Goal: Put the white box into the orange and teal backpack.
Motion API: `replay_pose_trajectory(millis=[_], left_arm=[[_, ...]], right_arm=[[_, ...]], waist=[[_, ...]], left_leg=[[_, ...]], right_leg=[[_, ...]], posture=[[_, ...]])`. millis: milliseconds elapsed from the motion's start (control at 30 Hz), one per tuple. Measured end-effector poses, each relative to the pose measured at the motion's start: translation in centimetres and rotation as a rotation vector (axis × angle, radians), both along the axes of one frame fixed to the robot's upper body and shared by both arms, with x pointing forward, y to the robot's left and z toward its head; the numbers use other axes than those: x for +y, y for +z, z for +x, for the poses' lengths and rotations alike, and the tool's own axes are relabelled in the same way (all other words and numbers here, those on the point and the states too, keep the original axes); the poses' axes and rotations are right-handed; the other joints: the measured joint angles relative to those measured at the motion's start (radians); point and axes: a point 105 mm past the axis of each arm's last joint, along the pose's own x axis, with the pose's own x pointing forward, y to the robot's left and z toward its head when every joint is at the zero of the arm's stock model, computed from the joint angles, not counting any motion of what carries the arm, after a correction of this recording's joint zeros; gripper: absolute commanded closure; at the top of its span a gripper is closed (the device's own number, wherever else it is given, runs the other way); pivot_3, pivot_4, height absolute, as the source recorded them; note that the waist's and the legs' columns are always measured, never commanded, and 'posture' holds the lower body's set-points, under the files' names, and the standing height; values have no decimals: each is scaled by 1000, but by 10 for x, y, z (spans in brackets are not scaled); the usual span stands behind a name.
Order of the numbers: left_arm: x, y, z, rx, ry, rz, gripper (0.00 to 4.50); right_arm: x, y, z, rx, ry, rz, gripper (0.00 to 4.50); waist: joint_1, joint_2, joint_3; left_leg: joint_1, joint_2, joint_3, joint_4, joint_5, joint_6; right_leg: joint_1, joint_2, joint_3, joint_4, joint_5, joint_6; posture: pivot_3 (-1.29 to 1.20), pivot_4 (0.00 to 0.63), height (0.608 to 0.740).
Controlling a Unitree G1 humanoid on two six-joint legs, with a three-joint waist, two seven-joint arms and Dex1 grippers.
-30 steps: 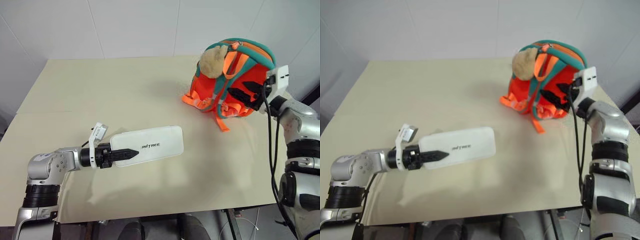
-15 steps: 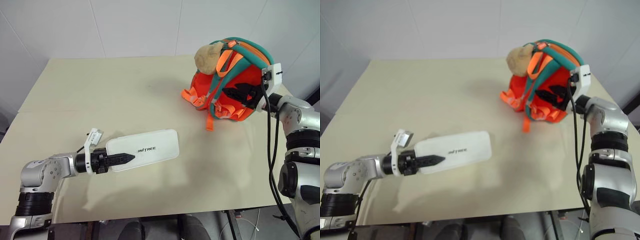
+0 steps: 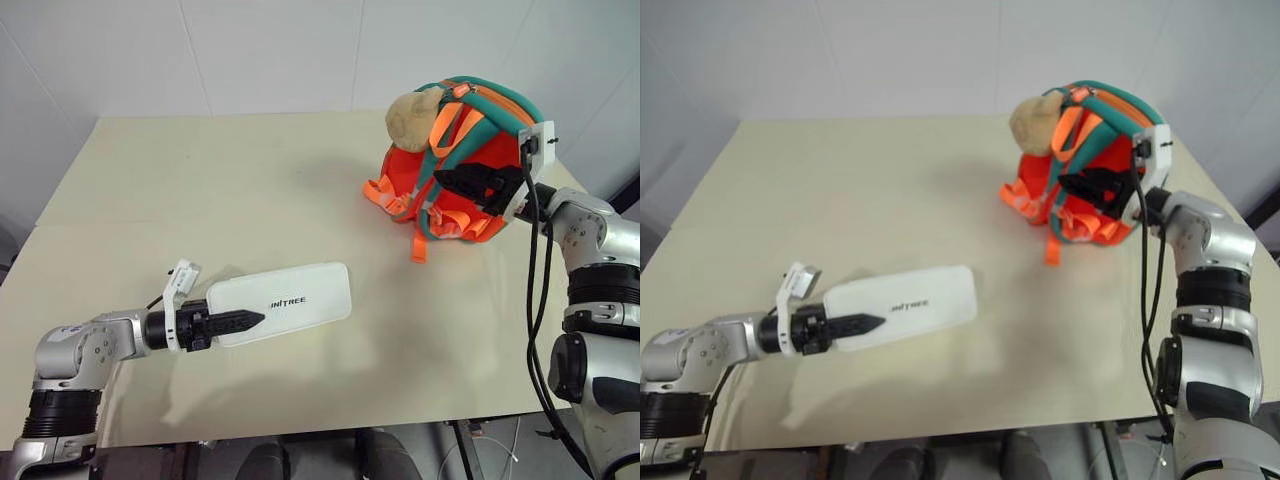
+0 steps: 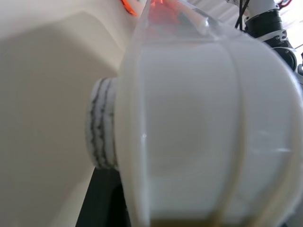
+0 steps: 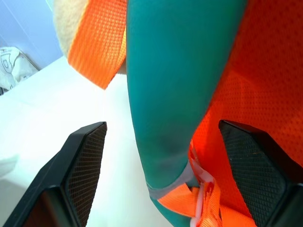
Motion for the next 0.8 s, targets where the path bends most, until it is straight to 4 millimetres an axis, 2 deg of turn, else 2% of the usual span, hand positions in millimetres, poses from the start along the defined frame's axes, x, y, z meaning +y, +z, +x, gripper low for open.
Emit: replay_pose_trajectory(millis=[133,333,400,500,700,733,800], left_arm=[[3,0,1,-5,9,7,3254],[4,-1,4,-4,18,0,3254],[4,0,5,-8,15,0,3254],[4,1,6,-20,17,2,3254],[14,3,8,-37,42,22,3254],[16,3,9,-41,49,24,3254],[20,5,10,-62,58,33,3254]], right_arm=[[16,0,4,-5,25,19,0],[47,-18,24,-21,-2,-37,0],[50,-19,30,-36,-29,-41,384],[45,-16,38,-72,-94,-41,1232],[43,-11,39,-124,-108,-49,3326],[44,-11,38,-122,-93,-49,3553],[51,-11,32,-106,-20,-38,3553]], waist=[[-3,0,0],[-7,0,0],[-7,0,0],[-4,0,0],[-5,0,0],[-5,0,0],[-7,0,0]], left_leg=[[0,0,0,0,0,0],[0,1,1,-1,0,0],[0,1,1,-1,0,-1],[0,0,2,-2,0,-1],[-2,0,8,-6,0,-1],[-2,0,9,-7,0,-1],[-2,1,11,-7,0,-1]], right_leg=[[0,0,0,0,0,0],[-2,1,1,2,0,0],[-2,1,1,2,0,0],[-3,0,1,1,0,0],[-9,-1,0,2,0,0],[-10,-1,0,2,0,0],[-12,-1,0,2,0,0]], posture=[[0,150,740],[0,150,740],[0,150,740],[0,150,740],[0,150,740],[0,150,740],[0,150,740]])
